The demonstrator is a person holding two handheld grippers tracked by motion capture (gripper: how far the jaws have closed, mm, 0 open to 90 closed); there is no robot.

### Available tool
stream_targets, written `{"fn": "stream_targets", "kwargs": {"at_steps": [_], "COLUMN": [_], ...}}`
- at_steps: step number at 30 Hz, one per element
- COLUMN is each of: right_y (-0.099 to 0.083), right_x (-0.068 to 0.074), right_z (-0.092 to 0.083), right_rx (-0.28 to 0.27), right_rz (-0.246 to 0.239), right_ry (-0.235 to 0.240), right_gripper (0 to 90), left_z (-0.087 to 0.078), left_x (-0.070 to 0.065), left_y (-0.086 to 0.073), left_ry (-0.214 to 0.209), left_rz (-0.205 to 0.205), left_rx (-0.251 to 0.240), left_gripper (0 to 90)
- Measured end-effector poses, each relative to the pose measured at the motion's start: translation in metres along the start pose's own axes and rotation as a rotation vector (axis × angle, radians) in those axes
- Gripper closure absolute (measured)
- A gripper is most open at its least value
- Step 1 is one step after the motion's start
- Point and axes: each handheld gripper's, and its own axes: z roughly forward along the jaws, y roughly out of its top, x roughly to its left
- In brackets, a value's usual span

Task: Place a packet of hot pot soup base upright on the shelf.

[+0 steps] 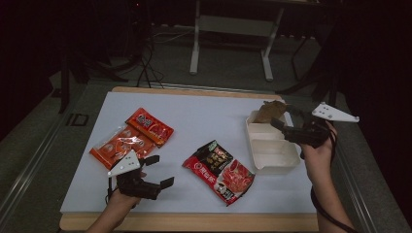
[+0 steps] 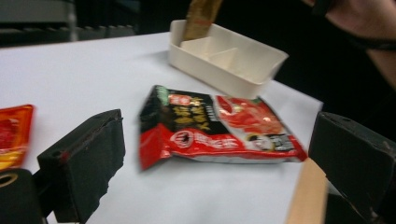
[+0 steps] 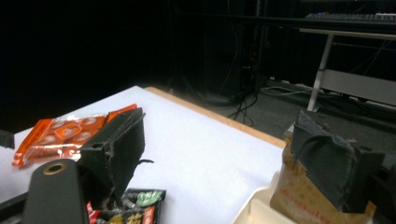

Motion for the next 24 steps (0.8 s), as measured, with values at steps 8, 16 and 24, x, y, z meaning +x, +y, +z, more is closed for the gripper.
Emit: {"fn": "stream_targets", "kwargs": {"at_steps": [8,16,24], "right_y": [-0.019,-0.036,-0.045], "right_x": [0.025,0.061,0.080], "right_z": [-0.008,-0.013,-0.023], "right_rx": [0.012,0.024,0.026], "right_rz": [0.013,-0.008,-0.002], "right_ry": [0.014,0.058,0.061], "right_gripper": [16.7,14.3,14.3], "left_z": [0.006,0.017,0.041], "left_x": [-0.005,-0.012,-0.021], "left_y": [0.010,0.025,0.036], "left_ry": [-0.021,-0.014,0.005], "left_rz": [0.030,0.061,0.089], "left_rx": [0.053,0.048,0.094], "left_gripper": [7.3,22.4,43.1]}}
